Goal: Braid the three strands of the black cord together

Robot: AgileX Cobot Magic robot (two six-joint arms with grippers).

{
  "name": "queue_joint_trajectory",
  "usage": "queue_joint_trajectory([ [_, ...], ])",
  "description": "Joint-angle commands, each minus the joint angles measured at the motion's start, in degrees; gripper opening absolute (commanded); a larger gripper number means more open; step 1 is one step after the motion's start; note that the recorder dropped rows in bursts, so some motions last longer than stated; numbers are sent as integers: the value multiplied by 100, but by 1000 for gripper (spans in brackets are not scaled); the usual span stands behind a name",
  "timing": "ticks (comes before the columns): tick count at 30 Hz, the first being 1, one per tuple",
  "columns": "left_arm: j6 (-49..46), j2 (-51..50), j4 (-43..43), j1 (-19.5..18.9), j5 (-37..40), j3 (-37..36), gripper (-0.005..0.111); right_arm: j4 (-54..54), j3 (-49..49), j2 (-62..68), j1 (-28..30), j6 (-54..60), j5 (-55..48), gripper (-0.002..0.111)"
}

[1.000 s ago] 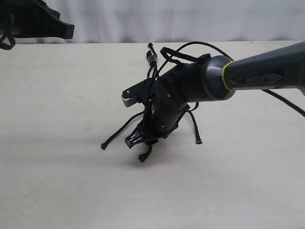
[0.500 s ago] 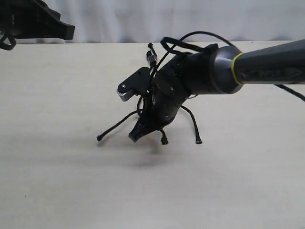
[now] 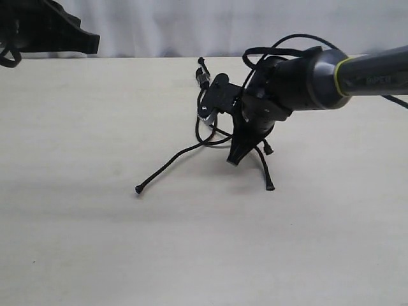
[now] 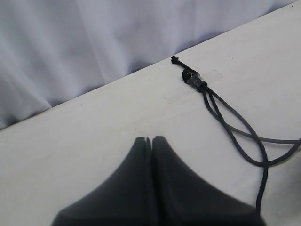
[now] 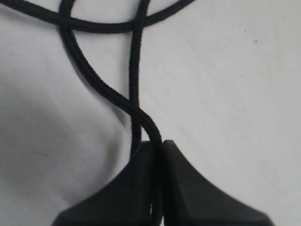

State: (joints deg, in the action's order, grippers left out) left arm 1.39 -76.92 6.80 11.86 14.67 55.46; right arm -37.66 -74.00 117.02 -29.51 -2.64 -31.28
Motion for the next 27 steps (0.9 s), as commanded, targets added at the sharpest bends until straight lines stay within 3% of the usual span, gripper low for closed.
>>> queue_joint_trajectory([
  [1,35,19,-34,-12,-9,-9,0,-214,4,134,306,5,488,4],
  [9,35,19,-34,-12,-9,-9,0,-121,4,517,470,5,505,4],
  [17,35,19,-34,-12,-9,-9,0,1363,4,570,445,143,48,4],
  [23,35,19,-34,-12,1,-9,0,2669,4,545,-8,1691,-763,4],
  [27,35,19,-34,-12,1,-9,0,2791,4,291,-465,1981,-695,4],
])
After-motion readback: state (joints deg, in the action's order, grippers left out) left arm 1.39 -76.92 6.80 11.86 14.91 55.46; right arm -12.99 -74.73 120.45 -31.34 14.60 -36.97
